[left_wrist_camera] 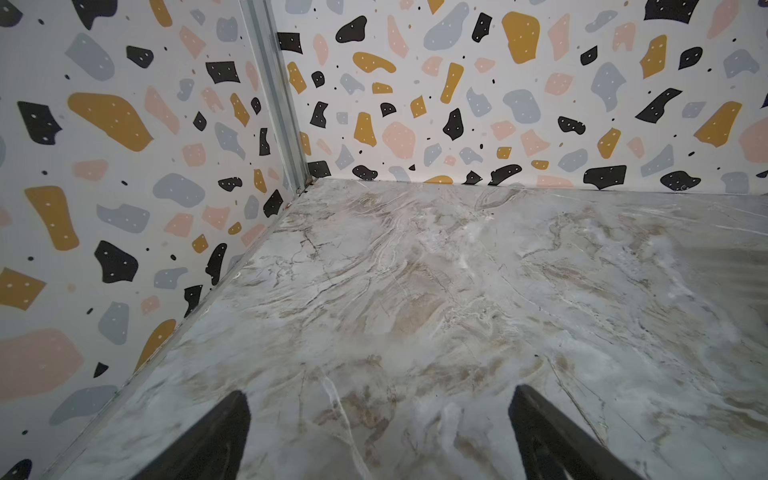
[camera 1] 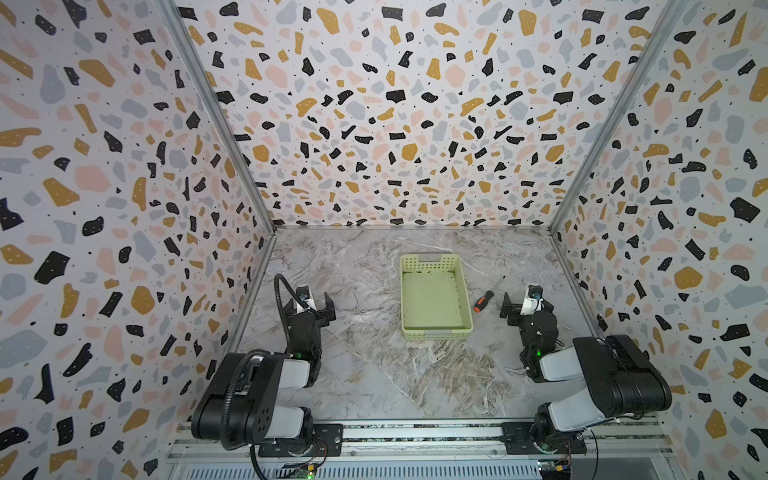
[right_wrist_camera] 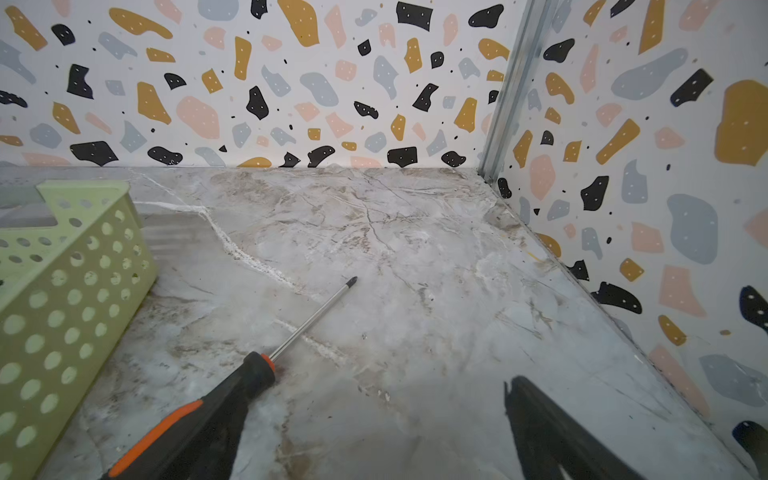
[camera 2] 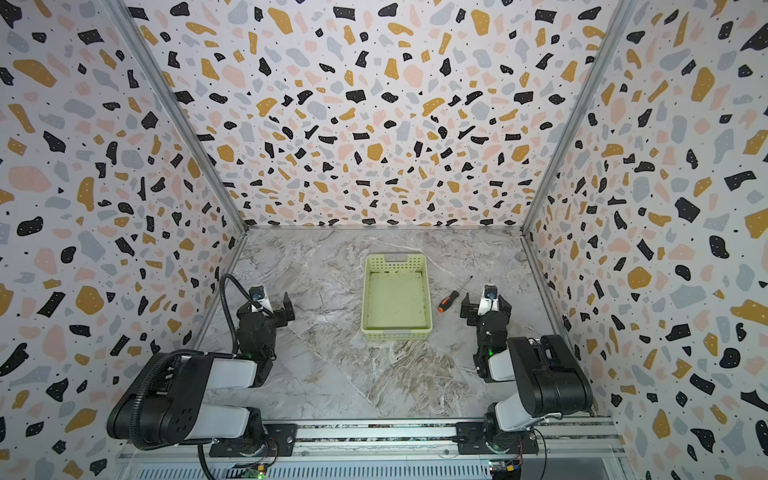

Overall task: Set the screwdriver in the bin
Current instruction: 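Reach the right gripper to the black-and-orange screwdriver handle and close on it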

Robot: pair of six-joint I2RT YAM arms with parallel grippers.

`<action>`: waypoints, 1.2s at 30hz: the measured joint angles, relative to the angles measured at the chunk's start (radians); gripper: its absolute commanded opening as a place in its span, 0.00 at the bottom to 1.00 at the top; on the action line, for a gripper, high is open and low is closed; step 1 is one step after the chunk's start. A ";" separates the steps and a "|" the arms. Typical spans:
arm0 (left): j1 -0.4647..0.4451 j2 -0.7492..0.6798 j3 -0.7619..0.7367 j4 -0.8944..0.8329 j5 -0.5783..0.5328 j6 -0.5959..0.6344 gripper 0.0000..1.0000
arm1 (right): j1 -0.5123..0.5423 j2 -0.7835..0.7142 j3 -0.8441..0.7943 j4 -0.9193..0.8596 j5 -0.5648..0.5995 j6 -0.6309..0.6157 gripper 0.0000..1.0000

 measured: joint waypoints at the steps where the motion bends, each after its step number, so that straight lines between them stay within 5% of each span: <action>1: 0.000 0.000 0.000 0.000 0.000 0.000 1.00 | 0.000 0.000 0.000 0.000 0.000 0.000 0.99; 36: 0.000 -0.034 0.014 -0.064 0.013 0.002 1.00 | 0.007 -0.018 0.000 -0.013 0.006 -0.006 0.99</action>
